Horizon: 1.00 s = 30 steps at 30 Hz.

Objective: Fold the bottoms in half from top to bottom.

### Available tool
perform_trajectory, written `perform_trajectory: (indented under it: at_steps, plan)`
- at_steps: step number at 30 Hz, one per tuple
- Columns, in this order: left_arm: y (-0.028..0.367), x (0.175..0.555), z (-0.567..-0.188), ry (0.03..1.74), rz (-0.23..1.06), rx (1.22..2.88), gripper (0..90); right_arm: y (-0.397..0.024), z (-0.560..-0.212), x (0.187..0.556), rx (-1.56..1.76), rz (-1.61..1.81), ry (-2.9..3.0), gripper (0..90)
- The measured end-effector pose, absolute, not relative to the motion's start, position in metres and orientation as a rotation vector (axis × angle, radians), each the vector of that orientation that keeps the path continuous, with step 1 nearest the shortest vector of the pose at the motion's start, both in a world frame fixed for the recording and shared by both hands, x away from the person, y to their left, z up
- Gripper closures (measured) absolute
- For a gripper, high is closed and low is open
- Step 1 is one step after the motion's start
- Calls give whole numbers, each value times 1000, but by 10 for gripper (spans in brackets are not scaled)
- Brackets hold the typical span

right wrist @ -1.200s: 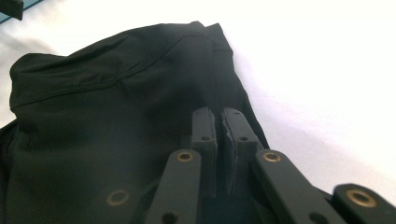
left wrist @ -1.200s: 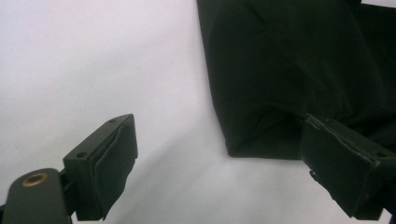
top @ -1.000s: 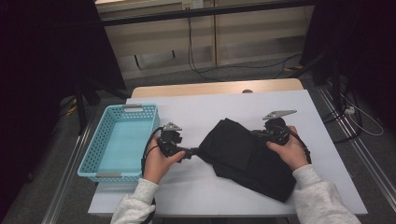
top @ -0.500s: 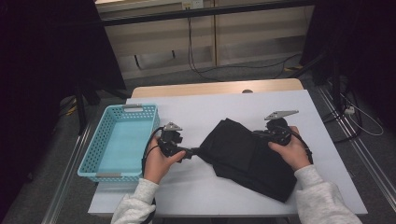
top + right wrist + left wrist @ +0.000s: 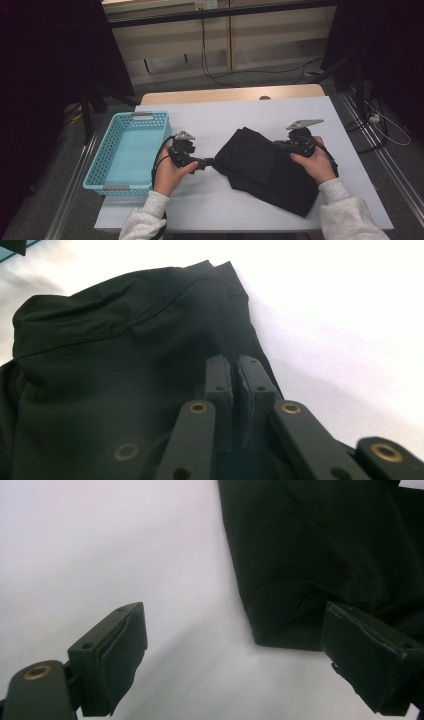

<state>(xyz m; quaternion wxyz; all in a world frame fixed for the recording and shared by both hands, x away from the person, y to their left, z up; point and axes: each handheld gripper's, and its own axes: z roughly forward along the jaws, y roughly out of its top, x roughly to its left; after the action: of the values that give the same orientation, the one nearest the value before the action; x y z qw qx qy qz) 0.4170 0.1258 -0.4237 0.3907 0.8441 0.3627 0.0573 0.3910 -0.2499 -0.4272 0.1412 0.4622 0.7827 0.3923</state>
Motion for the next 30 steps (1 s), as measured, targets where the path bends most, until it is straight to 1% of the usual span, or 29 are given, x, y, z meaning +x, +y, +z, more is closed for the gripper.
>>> perform_trajectory:
  at_steps: [30]
  plan:
    - [125, 417, -424, 916, 146, 2156, 116, -260, -427, 383, 1346, 1139, 2258, 848]
